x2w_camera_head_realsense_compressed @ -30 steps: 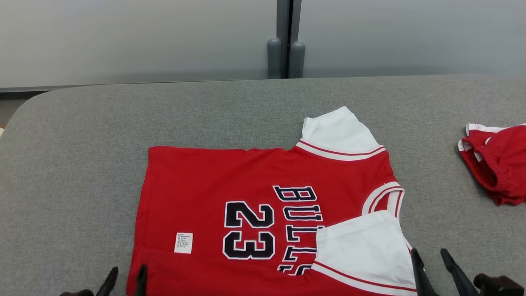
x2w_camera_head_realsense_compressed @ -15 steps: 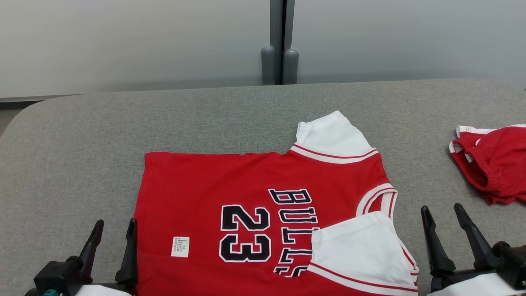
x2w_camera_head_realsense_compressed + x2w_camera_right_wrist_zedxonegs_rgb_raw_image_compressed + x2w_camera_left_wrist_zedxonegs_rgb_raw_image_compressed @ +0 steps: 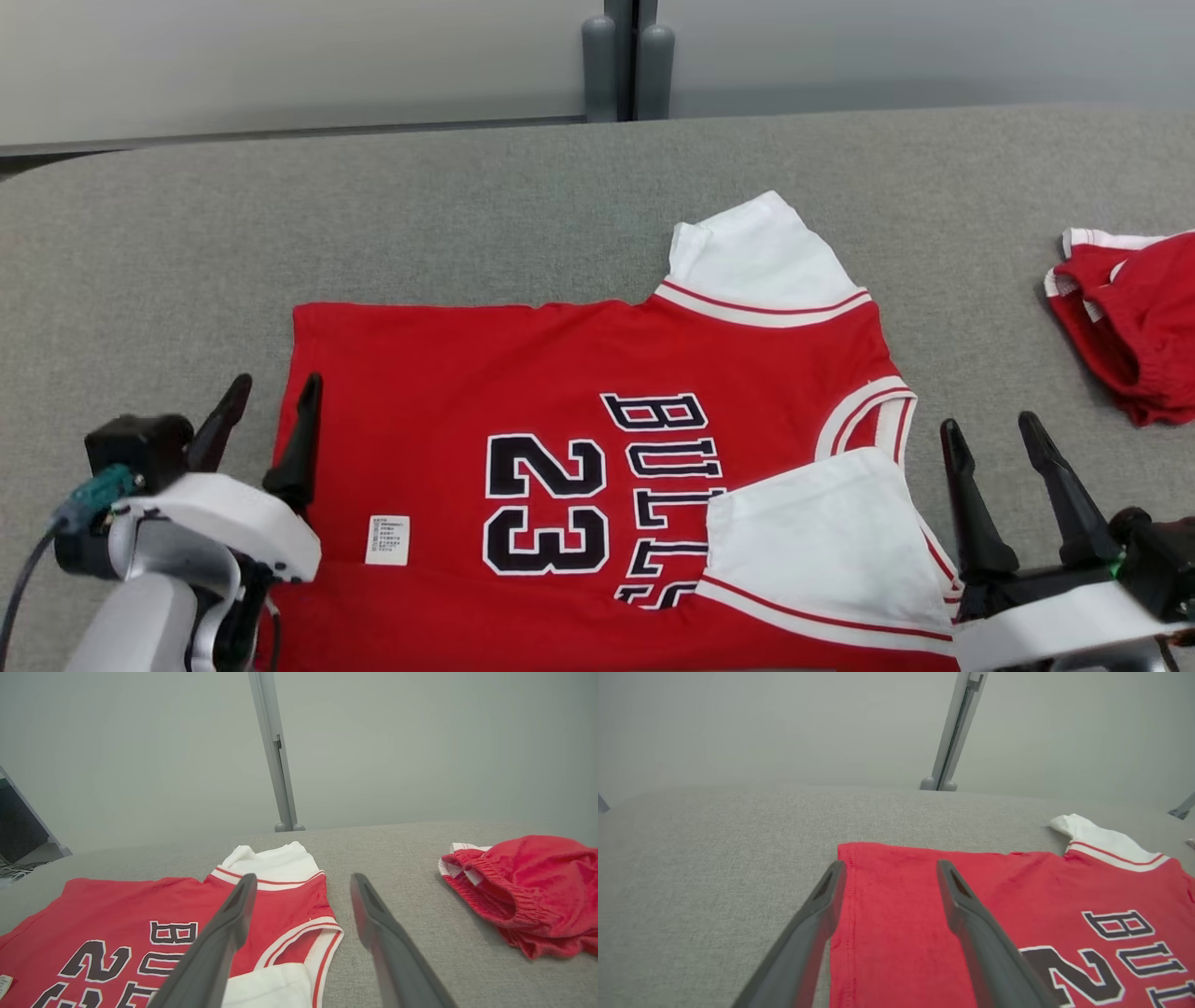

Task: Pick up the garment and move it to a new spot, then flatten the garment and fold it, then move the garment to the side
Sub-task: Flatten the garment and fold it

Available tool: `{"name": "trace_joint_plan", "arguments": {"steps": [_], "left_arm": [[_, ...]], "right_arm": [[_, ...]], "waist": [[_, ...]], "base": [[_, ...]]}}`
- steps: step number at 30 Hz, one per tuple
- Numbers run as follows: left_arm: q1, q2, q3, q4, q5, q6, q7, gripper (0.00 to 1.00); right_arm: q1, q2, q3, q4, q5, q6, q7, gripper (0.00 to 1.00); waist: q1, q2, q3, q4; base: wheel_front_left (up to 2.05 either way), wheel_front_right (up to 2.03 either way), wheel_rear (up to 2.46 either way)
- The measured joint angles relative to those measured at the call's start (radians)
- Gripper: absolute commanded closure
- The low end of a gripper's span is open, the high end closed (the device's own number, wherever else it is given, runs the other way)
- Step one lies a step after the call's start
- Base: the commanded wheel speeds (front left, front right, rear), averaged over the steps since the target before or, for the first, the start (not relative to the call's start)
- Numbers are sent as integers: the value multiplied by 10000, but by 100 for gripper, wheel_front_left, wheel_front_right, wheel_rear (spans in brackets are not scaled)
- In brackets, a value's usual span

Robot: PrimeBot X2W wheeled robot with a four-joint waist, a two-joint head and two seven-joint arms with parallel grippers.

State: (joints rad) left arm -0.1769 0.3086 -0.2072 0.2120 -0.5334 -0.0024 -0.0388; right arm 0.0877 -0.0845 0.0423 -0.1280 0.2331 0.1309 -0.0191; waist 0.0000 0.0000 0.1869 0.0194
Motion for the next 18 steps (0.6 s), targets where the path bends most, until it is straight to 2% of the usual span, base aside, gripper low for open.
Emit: {"name": "trace_joint_plan", "arguments": {"steps": [2,3,4,5,11,17,18], "left_arm": [[-811,-15,4,913,-224,-274,167,0],[-811,-15,4,913,-224,-274,167,0],[-1596,-36,84,1948,-451,-520,238,0],[-1596,-36,84,1948,-451,-520,238,0],[-3732,171,132,5045,-1118,-1118,683,0],[-4518,380,-134,6410,-1557,-1243,1097,0],[-4610,376,-163,6518,-1674,-1243,1112,50]], "right_arm": [[-213,40,96,-44,-73,0,-15,0],[-213,40,96,-44,-73,0,-15,0],[-398,94,125,-23,-132,0,-81,0],[-398,94,125,-23,-132,0,-81,0],[-791,263,288,349,-75,0,-407,0],[-1115,311,353,918,63,0,-541,0],[-1167,313,343,997,123,0,-545,0]], "waist": [[0,0,303,-85],[0,0,303,-85],[1,0,598,-193],[1,0,598,-193],[0,0,1311,-721],[0,0,1589,-1099],[0,0,1625,-1127]], "base": [[0,0,0],[0,0,0],[0,0,0],[0,0,0],[0,0,0],[0,0,0],[0,0,0]]}}
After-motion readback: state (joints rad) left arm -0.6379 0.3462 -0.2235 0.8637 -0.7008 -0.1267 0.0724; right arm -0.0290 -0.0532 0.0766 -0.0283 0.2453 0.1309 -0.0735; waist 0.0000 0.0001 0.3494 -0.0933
